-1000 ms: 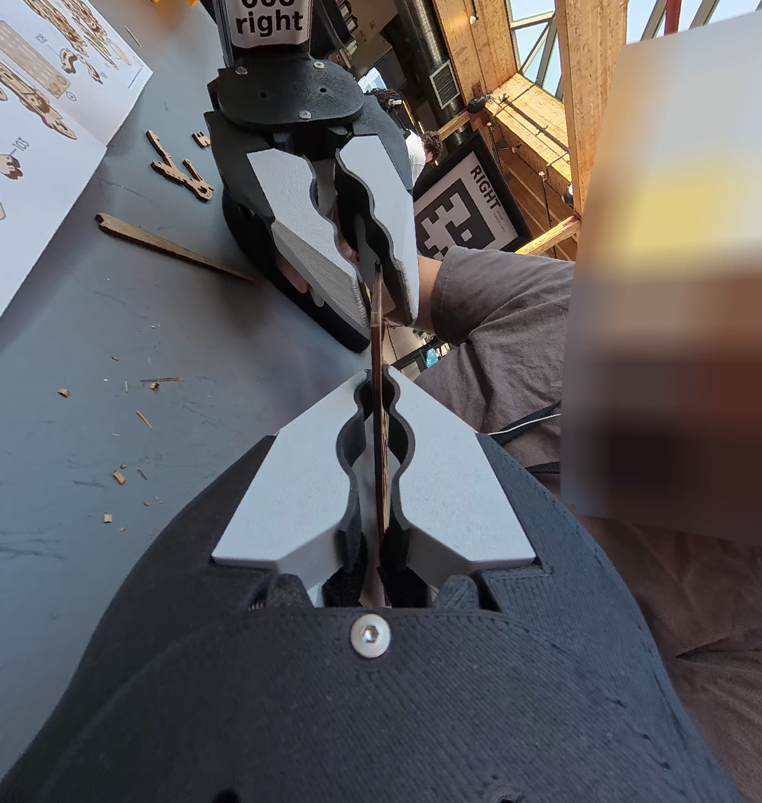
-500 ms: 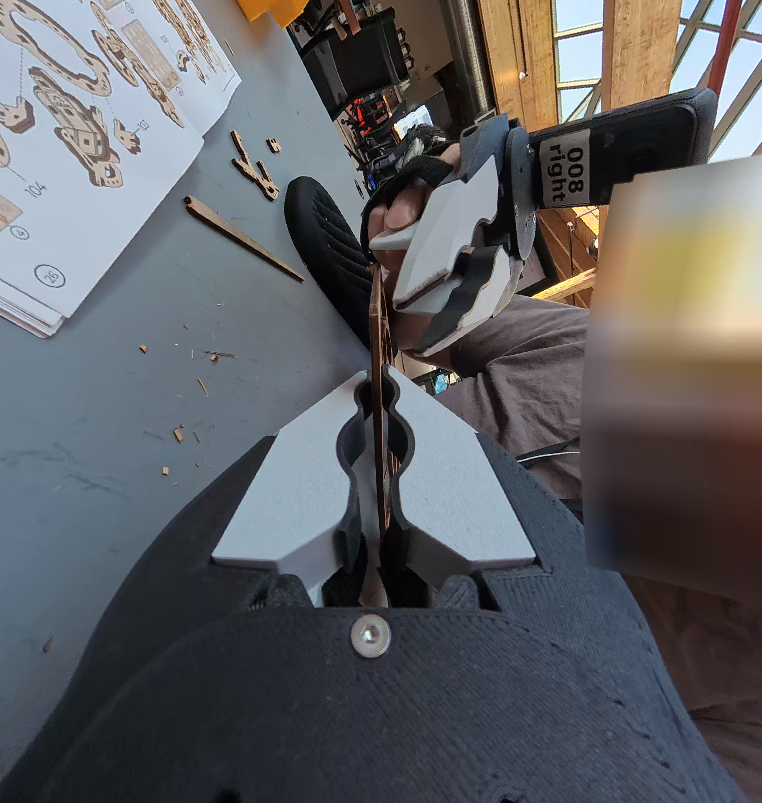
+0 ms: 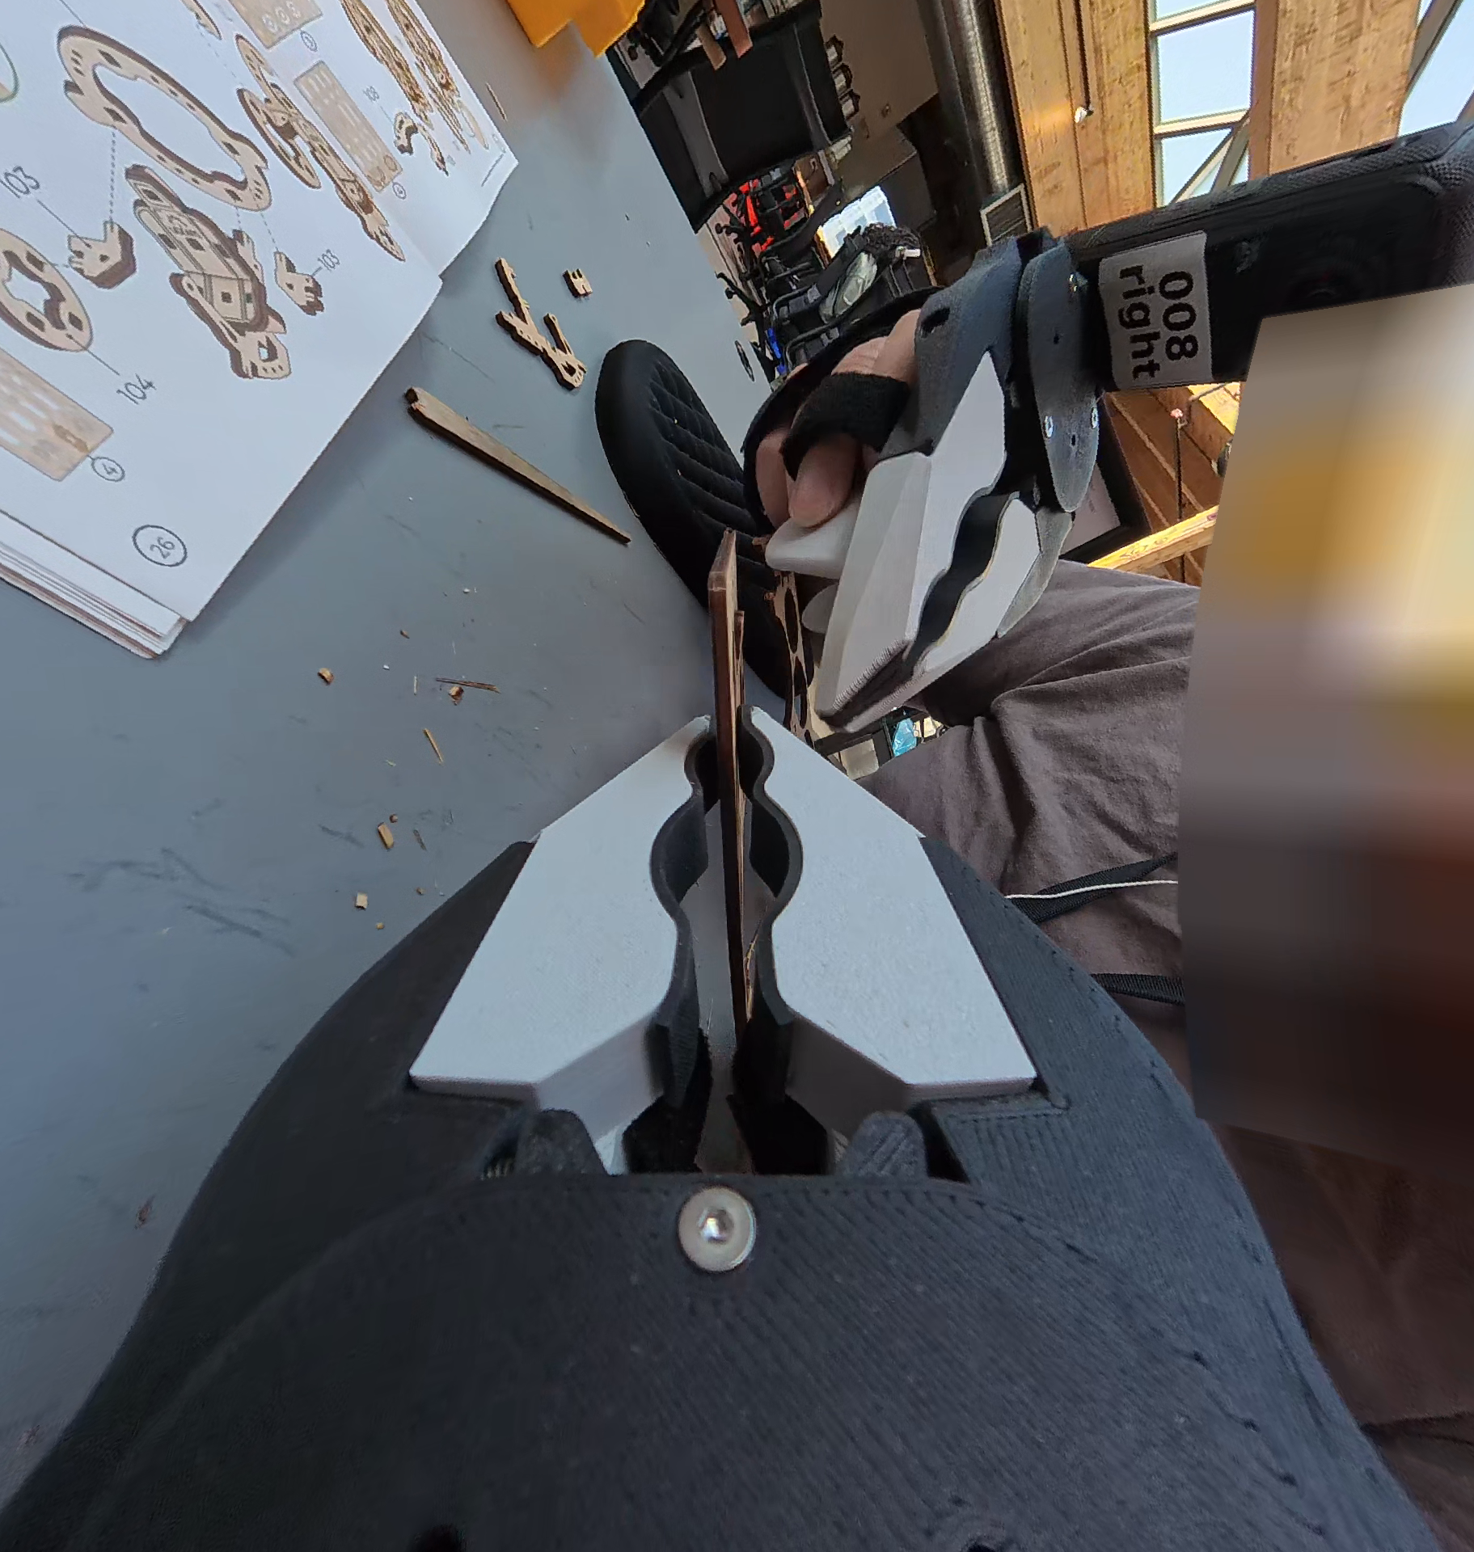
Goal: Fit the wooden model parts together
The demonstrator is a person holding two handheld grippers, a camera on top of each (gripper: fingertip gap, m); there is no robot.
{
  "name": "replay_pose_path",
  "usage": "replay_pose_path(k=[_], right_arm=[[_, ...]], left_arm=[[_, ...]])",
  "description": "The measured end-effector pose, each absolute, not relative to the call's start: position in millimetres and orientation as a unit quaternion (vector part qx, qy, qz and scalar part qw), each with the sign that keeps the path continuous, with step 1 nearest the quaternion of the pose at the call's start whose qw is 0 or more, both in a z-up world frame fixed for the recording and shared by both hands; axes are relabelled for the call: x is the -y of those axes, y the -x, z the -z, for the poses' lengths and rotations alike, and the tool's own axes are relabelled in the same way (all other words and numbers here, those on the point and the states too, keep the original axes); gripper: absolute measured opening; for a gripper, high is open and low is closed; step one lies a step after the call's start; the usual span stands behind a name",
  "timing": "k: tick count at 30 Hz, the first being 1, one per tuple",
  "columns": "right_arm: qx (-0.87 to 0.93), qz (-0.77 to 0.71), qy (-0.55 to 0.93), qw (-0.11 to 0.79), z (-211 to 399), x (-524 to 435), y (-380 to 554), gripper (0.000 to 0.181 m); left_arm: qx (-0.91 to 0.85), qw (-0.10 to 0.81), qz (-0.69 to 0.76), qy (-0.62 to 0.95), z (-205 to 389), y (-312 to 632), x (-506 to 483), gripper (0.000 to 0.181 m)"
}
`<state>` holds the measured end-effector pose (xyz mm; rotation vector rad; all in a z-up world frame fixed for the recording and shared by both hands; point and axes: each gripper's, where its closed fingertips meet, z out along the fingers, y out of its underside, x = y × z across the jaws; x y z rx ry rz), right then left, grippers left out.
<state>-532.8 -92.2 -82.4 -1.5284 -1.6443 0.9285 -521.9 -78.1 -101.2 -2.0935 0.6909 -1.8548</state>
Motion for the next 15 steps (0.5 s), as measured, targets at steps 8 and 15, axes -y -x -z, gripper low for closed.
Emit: replay_pose_path(k=[8,15], right_arm=[[0.55,-0.4,0.662,0.316,80,51,521,0.042],[0.436,-0.655,0.612,0.078,71,76,524,0.014]], left_arm=[[-0.261,0.136,0.646,0.704,95,519,84,0.0],[-0.272,0.157,0.657,0.686,83,519,84,0.0]])
